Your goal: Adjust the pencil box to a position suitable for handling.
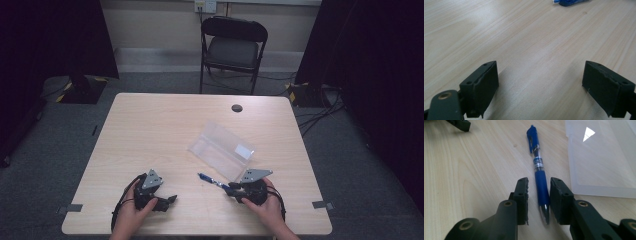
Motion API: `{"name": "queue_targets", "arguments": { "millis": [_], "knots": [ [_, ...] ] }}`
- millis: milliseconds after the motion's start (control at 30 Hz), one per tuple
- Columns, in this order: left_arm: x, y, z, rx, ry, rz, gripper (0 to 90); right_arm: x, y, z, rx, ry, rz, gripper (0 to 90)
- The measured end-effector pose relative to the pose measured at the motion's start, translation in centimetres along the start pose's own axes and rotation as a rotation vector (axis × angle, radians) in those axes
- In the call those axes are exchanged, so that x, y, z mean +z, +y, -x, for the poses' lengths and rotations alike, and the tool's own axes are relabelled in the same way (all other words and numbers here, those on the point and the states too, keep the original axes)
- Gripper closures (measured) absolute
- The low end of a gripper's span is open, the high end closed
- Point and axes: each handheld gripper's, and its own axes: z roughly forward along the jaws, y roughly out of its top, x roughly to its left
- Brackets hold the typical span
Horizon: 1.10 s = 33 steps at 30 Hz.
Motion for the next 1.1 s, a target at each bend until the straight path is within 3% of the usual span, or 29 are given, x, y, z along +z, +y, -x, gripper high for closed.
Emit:
{"name": "queue_targets", "arguments": {
  "millis": [167,300,467,500,600,933,1100],
  "knots": [
    [0.0,0.0,0.0,0.0,0.0,0.0,13.1,0.3,0.2,-0.3,-0.017,-0.017,-0.004,68.9],
    [0.0,0.0,0.0,0.0,0.0,0.0,13.1,0.4,0.2,-1.0,-0.056,-0.066,-0.008,69.6],
    [0.0,0.0,0.0,0.0,0.0,0.0,13.1,0.5,0.2,-1.3,-0.032,-0.088,-0.006,70.4],
    [0.0,0.0,0.0,0.0,0.0,0.0,13.1,0.5,0.3,-1.4,-0.03,-0.09,-0.006,76.0],
    [0.0,0.0,0.0,0.0,0.0,0.0,13.1,0.5,0.3,-1.2,-0.005,-0.089,-0.003,79.7],
    [0.0,0.0,0.0,0.0,0.0,0.0,13.1,0.5,0.3,-1.1,0.037,-0.092,0.0,79.2],
    [0.0,0.0,0.0,0.0,0.0,0.0,13.1,0.5,0.3,-1.3,0.032,-0.102,-0.002,79.8]
  ]
}}
